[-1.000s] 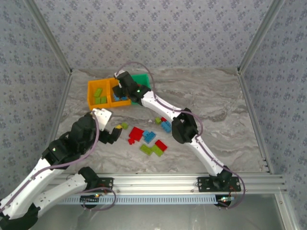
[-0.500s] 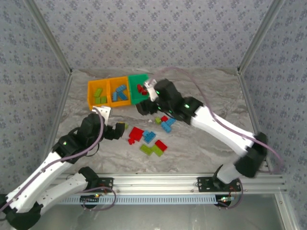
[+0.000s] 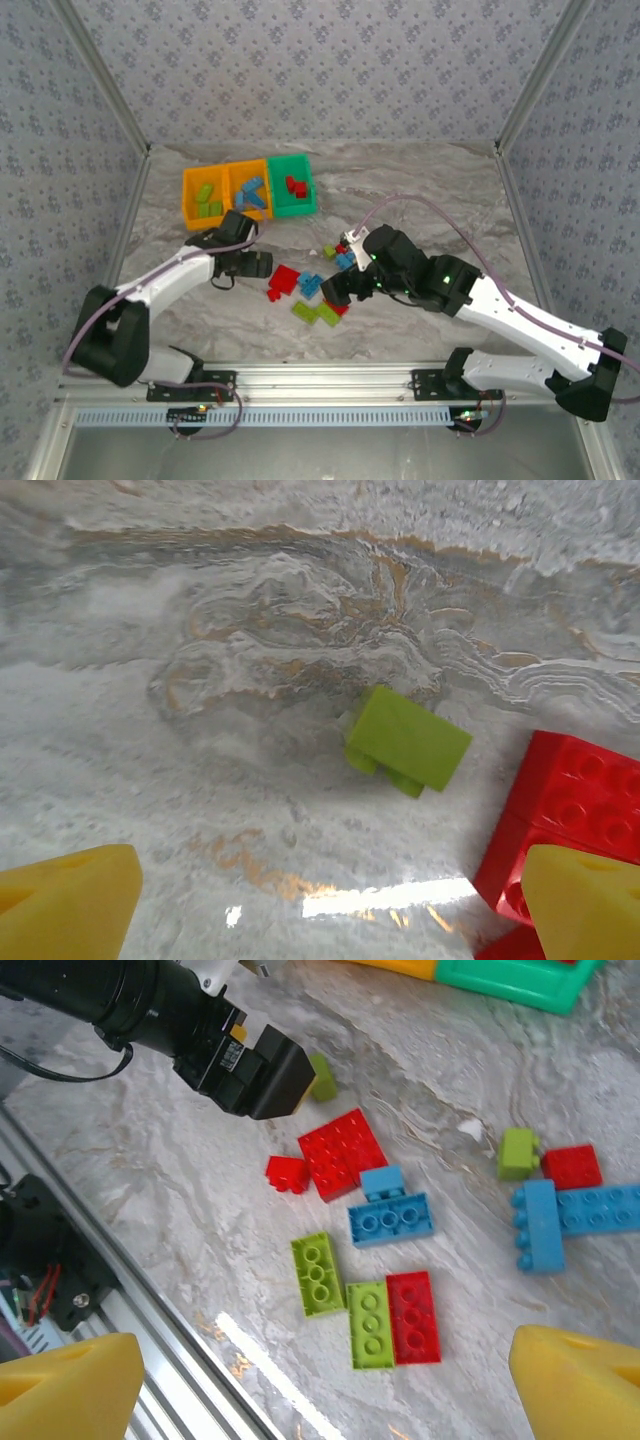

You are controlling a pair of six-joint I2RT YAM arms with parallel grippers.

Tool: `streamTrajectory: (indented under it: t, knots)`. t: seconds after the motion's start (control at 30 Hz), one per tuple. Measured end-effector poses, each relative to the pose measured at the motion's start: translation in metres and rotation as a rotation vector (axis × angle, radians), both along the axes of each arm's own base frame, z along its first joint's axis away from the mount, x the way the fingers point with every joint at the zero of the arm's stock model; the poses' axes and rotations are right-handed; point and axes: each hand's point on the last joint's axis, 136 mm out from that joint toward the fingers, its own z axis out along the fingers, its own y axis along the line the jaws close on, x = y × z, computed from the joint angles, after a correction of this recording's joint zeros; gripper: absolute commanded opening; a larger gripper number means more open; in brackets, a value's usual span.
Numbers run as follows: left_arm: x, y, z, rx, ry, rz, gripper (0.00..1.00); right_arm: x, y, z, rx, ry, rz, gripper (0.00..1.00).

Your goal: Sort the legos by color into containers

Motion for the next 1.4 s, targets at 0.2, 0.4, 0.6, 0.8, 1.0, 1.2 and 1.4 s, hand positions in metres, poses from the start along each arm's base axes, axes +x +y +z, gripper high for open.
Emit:
streamTrajectory:
  t: [0.2,0.4,0.6,0.8,1.0,1.2,1.4]
  knots:
    - [0.026,-0.010,-0.009,0.001,-0.004,-0.020,0.74,0.004,-0.006,-0.002,-0.011,0.003,-0.048,0.97]
    - [0.039,-0.010,-0.021,-0.014,0.016,-0.015,0.66,0.005,-0.007,-0.003,-0.011,0.009,-0.065,0.97]
    - [0.037,-0.020,-0.026,-0.069,0.041,-0.044,0.77,0.006,-0.008,-0.004,-0.014,0.009,-0.078,0.97]
    - [0.039,-0.028,-0.024,-0.115,0.038,-0.054,0.67,0.009,-0.006,-0.011,-0.035,0.019,-0.081,0.97]
    - [0.032,-0.026,-0.038,-0.113,0.084,-0.028,0.56,0.010,-0.005,-0.017,-0.052,0.029,-0.081,0.97]
    - [0.031,-0.022,-0.045,-0.093,0.101,0.000,0.38,0.011,-0.003,-0.020,-0.062,0.035,-0.081,0.98]
    - [0.032,-0.019,-0.042,-0.088,0.095,0.020,0.29,0.012,-0.002,-0.019,-0.059,0.040,-0.085,0.98]
